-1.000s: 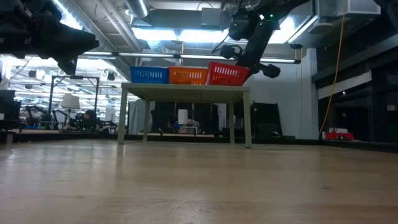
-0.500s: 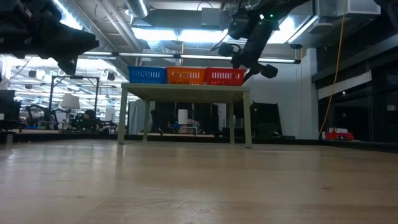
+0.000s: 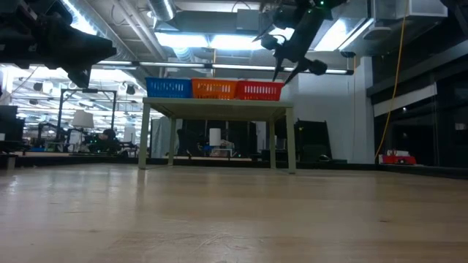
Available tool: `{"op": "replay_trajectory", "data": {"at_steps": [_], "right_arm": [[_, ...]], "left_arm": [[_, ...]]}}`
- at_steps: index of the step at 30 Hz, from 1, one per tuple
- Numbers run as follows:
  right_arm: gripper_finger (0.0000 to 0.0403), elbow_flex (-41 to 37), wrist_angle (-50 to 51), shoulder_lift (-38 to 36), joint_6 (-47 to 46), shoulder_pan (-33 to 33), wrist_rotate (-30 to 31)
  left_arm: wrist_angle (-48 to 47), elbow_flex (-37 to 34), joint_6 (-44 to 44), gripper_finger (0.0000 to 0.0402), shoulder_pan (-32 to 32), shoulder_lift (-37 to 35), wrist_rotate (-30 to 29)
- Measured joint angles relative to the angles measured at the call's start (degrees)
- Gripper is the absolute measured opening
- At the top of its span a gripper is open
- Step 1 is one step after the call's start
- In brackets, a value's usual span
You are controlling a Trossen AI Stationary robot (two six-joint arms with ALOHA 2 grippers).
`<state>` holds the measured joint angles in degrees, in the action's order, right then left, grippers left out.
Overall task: Pick & Place Office Desk Supplies
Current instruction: Return to Home position
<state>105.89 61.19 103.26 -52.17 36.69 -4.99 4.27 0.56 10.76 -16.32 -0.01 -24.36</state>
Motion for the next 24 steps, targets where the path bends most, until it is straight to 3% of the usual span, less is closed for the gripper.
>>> {"op": "replay_trajectory", "data": {"at_steps": [5,15,24], "right_arm": [[0.0143,1.8,5.1,0.0,1.2,0.4,1.4],[0.0143,2.1,5.4,-1.0,3.8,0.4,4.6],[0.0144,2.1,-2.6,-14.1,8.5,-5.9,10.9]], "left_arm": [[0.0,0.0,0.0,0.0071,0.0,0.0,0.0],[0.0,0.0,0.0,0.0072,0.0,0.0,0.0],[0.0,0.0,0.0,0.0070,0.0,0.0,0.0]]}}
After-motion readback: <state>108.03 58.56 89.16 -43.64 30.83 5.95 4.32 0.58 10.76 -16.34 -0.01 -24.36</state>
